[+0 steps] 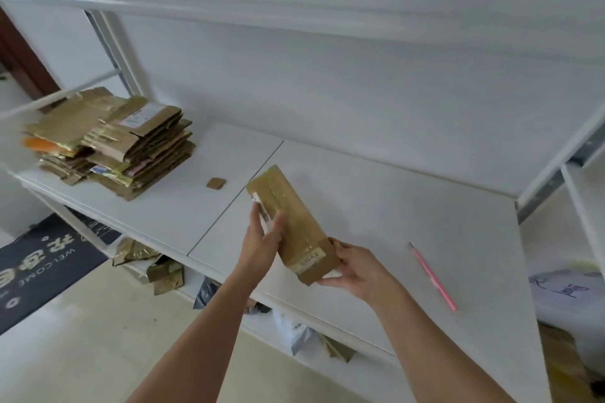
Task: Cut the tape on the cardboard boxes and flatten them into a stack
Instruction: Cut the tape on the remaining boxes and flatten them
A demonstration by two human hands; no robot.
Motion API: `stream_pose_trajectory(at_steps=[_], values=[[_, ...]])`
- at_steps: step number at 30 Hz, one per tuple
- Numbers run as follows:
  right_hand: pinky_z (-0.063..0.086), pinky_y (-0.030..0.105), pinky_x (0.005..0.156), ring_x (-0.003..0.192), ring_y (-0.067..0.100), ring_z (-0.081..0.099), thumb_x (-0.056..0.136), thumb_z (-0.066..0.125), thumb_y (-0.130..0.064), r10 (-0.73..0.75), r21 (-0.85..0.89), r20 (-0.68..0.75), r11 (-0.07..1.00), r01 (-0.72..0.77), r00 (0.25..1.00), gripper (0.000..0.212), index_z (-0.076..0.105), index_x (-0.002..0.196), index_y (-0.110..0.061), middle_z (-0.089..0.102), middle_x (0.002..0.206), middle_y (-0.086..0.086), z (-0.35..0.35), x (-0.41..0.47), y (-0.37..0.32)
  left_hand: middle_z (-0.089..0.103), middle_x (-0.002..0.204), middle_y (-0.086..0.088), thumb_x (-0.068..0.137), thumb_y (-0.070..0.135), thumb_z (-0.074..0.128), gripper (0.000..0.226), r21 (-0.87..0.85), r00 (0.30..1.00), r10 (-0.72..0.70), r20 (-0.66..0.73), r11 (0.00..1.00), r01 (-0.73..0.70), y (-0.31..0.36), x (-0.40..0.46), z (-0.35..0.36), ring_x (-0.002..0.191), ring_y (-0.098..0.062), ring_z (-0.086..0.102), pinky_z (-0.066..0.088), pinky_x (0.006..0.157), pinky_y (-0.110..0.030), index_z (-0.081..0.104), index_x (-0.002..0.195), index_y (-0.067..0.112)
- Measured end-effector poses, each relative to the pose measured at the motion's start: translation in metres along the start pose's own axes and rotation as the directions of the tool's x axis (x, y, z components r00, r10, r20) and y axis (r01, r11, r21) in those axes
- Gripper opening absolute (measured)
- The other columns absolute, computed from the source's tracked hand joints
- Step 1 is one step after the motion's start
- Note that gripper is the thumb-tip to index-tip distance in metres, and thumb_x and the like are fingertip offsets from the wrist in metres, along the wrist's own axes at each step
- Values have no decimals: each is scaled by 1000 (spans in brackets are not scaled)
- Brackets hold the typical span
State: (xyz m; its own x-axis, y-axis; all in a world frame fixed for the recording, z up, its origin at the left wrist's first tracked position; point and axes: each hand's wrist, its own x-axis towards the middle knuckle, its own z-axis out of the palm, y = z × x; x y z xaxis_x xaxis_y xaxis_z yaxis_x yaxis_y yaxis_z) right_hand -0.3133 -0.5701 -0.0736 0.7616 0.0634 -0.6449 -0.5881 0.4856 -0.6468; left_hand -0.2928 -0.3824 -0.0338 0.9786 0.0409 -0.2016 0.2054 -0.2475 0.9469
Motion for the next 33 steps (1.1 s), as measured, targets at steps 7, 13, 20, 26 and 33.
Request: stream_pose_trajectory(at_steps=[7,13,20,26,33], values=[[44,28,92,107,27,62,91,64,-8,-521,-841,-157,517,163,839,24,70,115,-8,69,114,11,-45,13,29,46,141,-7,93,38,64,85,283,990,-111,85,956,83,-27,0,14,119,-26,54,52,97,-43,10,157,26],[47,47,82,117,42,45,89,58,-4,-790,-942,-333,254,-219,514,44,56,132,-9,54,125,22,-124,12,10,40,140,-9,88,49,66,90,387,995,-76,68,921,44,-25,-3,33,125,-26,49,44,95,-34,11,157,29],[43,34,70,98,34,62,95,50,-5,-754,-959,-265,272,-81,600,23,60,111,-19,64,103,10,-118,14,7,44,130,-4,97,36,57,64,284,995,-85,54,957,66,-33,-7,30,94,-21,65,60,81,-43,27,154,30],[57,42,89,92,27,67,95,41,9,-671,-643,-78,599,477,737,43,70,110,-19,64,103,3,-30,14,-27,12,160,11,96,47,56,64,551,990,64,126,825,-124,-27,-8,13,128,-17,49,49,95,-37,35,151,25],[58,33,86,89,16,67,93,68,-25,-678,-429,132,619,658,723,7,67,90,-18,70,93,-5,42,10,-28,8,161,24,97,47,53,65,576,967,51,249,795,-190,-31,-3,2,144,-10,32,42,108,-37,26,154,30]])
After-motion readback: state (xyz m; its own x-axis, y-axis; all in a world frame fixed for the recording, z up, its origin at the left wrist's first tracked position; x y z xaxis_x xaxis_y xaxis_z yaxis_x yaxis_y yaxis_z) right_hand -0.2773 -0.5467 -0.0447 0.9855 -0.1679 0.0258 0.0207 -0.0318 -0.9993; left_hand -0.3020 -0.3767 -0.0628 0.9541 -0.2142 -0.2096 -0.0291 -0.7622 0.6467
